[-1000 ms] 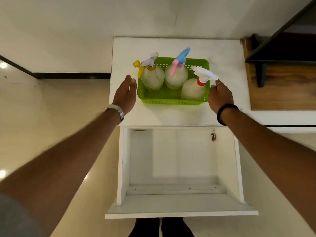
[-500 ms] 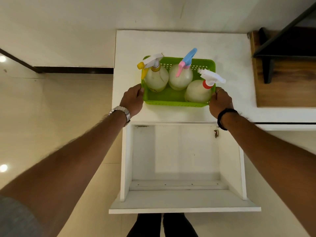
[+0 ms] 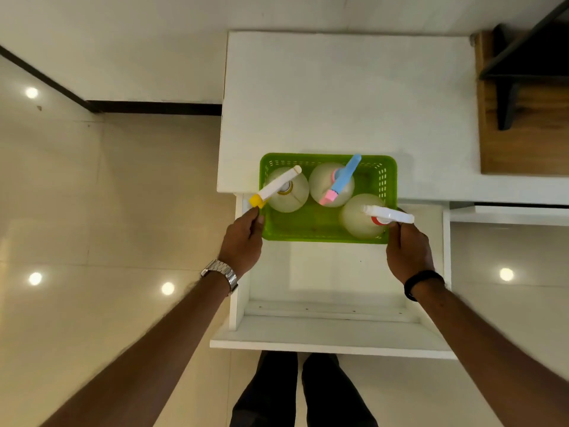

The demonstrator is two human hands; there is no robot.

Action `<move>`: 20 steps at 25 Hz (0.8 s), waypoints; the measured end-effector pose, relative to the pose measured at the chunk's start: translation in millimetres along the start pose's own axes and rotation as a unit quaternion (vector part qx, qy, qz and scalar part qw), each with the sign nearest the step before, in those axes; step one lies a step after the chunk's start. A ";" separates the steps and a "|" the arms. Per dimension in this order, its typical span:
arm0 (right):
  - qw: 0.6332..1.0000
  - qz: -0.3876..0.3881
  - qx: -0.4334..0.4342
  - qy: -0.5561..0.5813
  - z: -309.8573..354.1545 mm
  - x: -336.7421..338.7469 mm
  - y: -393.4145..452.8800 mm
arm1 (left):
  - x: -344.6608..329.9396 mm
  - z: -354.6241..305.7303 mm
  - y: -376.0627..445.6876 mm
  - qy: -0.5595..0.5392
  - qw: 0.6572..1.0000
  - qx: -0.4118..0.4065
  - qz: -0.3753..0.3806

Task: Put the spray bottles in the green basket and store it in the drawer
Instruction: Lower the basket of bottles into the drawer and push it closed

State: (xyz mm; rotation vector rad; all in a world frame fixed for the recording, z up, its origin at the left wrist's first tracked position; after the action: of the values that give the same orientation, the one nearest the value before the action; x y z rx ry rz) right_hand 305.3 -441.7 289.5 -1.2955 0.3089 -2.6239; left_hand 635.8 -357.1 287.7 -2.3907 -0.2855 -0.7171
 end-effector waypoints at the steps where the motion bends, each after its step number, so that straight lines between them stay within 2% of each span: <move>1: 1.000 0.004 0.005 0.007 -2.9 -0.9 -13.0 | -3.9 8.7 -11.6 0.002 1.000 0.005 -0.001; 5: 0.999 0.030 -0.012 0.029 -26.9 -13.0 -62.2 | -25.2 53.4 -50.6 0.004 0.998 0.060 -0.018; 9: 0.996 0.073 -0.056 0.012 -65.4 -34.8 -96.3 | -53.3 97.4 -72.1 0.036 0.993 0.116 0.004; 16: 0.976 0.180 -0.120 0.025 -121.1 -105.6 -111.2 | -76.8 178.5 -75.9 0.011 0.967 0.253 -0.011; 20: 0.957 0.193 -0.200 0.084 -156.7 -153.7 -102.2 | -111.5 224.1 -64.5 -0.007 0.950 0.307 0.051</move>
State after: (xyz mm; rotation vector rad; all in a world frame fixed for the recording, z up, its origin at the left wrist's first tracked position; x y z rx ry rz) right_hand 263.3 -287.2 107.9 -0.9790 1.0511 -2.4035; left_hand 615.0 -170.9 109.8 -1.8014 -0.3318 -0.4725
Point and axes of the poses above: each hand's wrist, its own y-axis towards the middle knuckle, its own x-axis out of the back of the hand, z = x × y, the point moved 10 cm from there along y, towards the middle knuckle, and after that the axes turned 7 degrees about x, right-handed, at the moved point
